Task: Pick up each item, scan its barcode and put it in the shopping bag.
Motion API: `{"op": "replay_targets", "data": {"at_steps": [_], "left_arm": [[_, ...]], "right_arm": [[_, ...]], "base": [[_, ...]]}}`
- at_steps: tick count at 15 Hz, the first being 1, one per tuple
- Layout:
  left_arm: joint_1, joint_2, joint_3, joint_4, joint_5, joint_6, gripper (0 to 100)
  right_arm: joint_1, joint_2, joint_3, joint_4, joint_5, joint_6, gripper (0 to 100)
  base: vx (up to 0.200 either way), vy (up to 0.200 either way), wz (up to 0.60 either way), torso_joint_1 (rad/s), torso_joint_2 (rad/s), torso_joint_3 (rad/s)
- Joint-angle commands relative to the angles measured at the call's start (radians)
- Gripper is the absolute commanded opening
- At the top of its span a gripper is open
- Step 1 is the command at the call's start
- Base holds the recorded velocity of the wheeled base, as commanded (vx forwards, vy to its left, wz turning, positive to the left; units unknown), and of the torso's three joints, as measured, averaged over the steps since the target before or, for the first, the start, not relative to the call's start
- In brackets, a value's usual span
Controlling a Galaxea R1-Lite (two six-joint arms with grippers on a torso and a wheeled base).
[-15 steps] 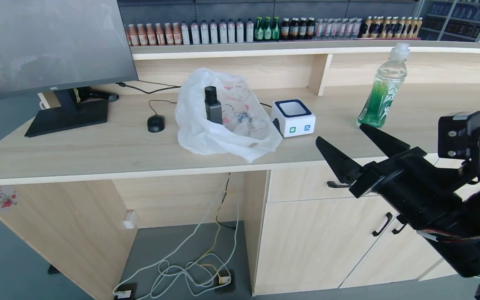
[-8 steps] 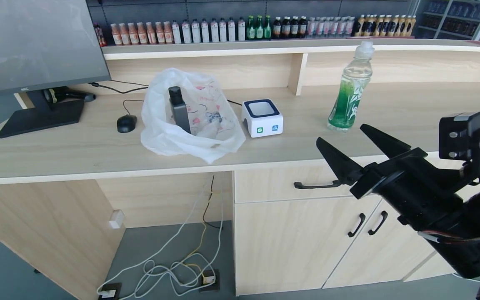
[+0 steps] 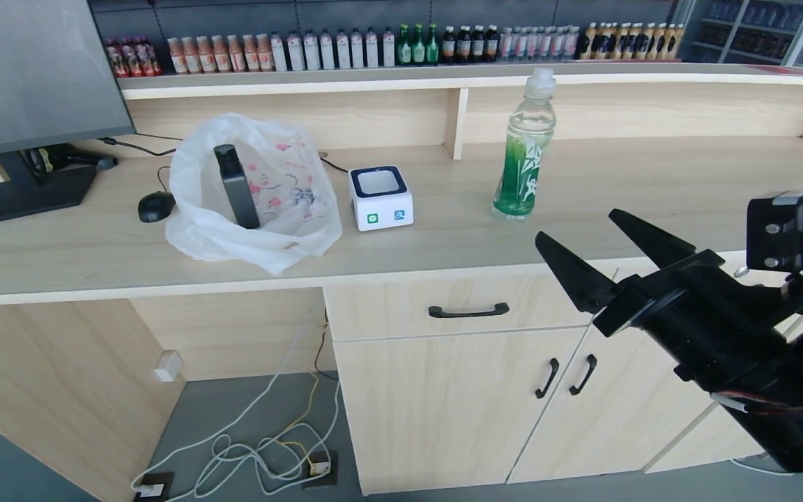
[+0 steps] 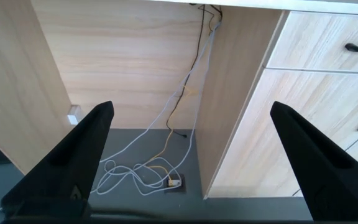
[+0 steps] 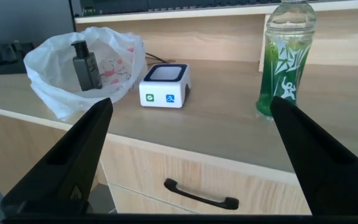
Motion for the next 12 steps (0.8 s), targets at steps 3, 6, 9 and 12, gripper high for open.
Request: {"op": "replay_targets", "data": {"at_steps": [3,6,9,12], "left_arm": [[0.0,0.0,0.0,0.0,0.0,0.0,100],[0.0,0.0,0.0,0.0,0.0,0.0,100],[-0.001,0.0,0.0,0.0,0.0,0.0,100],[0.0,0.0,0.0,0.0,0.0,0.0,100]], "right_arm": [[-0.001,0.0,0.006,-0.001,0.0,0.0,100],[-0.001,0.003,0.006,-0.001,0.0,0.0,100],[-0.001,0.008,0.004,-0.001,0.0,0.0,100],[0.001,0.014,0.004,-0.001,-0.001,-0.003,100]], "base": [[0.0,-0.067,0.0,0.004,0.0,-0.001],[0.067,0.0,0.0,0.001,0.0,0.001],[0.2,0.0,0.0,-0.007,0.01,-0.005],[0.2,0.0,0.0,0.017,0.0,-0.002]]}}
